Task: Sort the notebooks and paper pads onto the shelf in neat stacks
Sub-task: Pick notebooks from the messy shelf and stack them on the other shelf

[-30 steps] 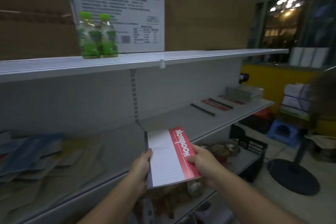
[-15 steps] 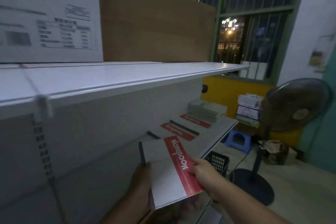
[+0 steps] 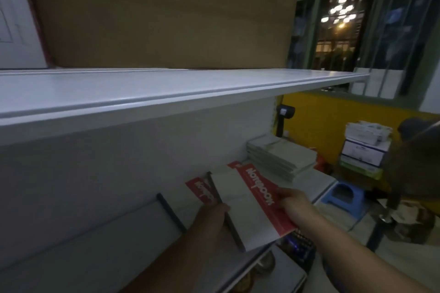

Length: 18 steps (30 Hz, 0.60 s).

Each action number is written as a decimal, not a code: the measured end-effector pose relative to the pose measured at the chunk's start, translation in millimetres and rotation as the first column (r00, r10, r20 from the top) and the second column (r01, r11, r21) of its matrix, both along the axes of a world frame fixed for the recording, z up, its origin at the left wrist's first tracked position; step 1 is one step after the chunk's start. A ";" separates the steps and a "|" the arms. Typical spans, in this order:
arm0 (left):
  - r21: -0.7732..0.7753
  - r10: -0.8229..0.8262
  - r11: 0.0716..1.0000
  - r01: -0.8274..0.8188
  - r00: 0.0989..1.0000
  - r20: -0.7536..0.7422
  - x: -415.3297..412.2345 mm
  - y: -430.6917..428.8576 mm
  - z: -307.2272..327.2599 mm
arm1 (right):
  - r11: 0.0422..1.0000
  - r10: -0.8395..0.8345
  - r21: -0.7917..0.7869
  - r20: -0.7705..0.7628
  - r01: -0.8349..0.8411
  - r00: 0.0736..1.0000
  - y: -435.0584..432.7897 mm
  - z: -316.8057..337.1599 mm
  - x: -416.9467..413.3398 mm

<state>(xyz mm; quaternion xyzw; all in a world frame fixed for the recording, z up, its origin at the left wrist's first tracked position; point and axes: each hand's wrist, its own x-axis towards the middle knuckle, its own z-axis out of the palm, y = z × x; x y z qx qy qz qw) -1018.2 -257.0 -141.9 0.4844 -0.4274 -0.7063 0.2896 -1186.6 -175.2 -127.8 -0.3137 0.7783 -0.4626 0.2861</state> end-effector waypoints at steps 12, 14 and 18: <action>0.018 0.093 0.995 -0.095 0.992 0.090 -111.8 -44.2 -8.8 | 0.959 0.281 0.122 -0.305 -0.255 0.910 -98.6 -23.1 -97.4; 0.005 0.137 0.990 -0.138 0.987 0.088 -115.3 -46.9 -8.5 | 0.950 0.311 0.125 -0.282 -0.287 0.908 -100.3 -29.9 -97.3; 0.028 0.182 0.983 -0.184 0.982 0.052 -118.2 -50.7 -13.6 | 0.960 0.277 0.112 -0.264 -0.256 0.924 -113.9 -40.1 -98.3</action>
